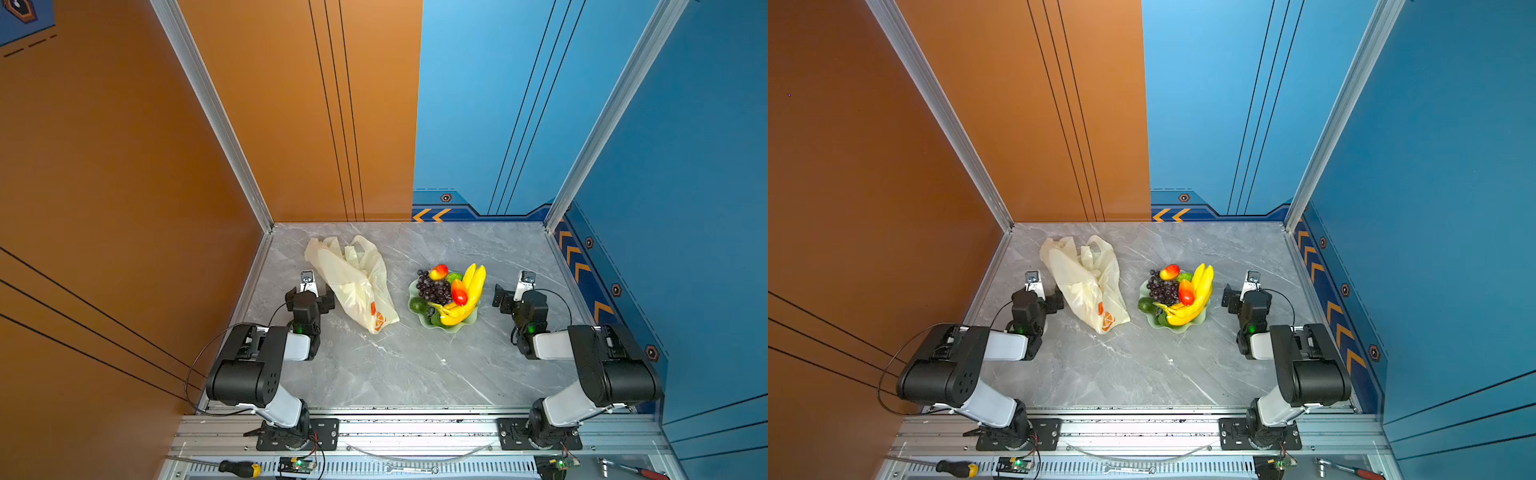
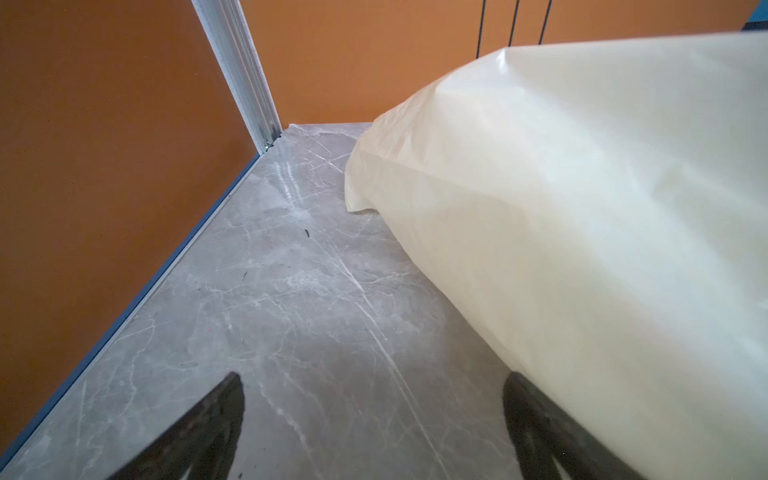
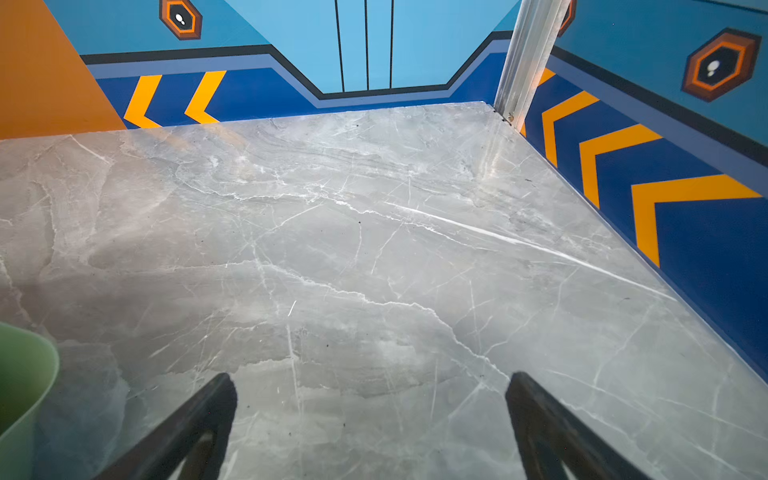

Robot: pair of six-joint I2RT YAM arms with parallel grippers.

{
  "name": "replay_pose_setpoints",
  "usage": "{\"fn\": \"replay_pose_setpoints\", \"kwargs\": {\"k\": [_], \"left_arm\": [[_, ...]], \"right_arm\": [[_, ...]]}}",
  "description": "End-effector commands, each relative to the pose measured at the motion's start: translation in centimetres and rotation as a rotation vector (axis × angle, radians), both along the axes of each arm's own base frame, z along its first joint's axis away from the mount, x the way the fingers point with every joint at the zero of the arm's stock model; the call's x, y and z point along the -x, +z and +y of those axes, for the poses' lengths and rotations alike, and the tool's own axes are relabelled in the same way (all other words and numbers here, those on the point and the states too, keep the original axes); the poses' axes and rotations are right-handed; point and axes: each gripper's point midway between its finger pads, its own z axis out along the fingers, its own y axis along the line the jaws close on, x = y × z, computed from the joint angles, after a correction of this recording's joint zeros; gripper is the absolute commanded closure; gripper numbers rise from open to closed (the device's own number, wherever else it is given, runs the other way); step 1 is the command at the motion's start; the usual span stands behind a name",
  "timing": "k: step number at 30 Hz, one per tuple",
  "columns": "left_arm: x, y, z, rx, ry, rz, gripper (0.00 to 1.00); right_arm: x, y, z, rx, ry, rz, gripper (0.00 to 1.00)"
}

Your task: Place the fruits into the plastic bag

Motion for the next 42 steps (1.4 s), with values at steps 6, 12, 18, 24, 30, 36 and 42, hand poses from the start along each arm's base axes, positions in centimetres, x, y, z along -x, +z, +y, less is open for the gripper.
{"fn": "replay_pose_setpoints", "kwargs": {"k": [6,12,18,24,30,36,42], "left_arm": [[-0.3,-0.2,-0.8,0.005,-0.054,0.012,0.02],[-0.3,-0.2,-0.7,0.006,-0.054,0.012,0.02],[-0.3,-0.2,-0.7,0.006,-0.053,0.011,0.02],[-0.3,-0.2,-0.7,0.007,-0.053,0.012,0.02],[0.0,0.9,-0.5,-0.025,-0.012,-0.007,0.02],[0.2,4.0,-0.8,-0.05,-0.006,0.016,0.02],[1.0,7.0,0.0,0.122,0.129,0.102,0.02]], "right_arm": [[-0.2,0.9,-0.3,0.019,-0.016,-0.018,0.0],[-0.3,0.9,-0.3,0.018,-0.016,-0.018,0.0],[-0.3,0.9,-0.3,0.016,-0.016,-0.018,0.0],[-0.3,0.9,-0.3,0.014,-0.017,-0.019,0.0],[0.2,1.5,-1.6,0.019,-0.102,-0.031,0.0],[1.1,3.5,-3.3,-0.007,-0.18,-0.049,0.0],[2.7,6.7,-6.9,-0.182,-0.374,0.011,0.0]]}}
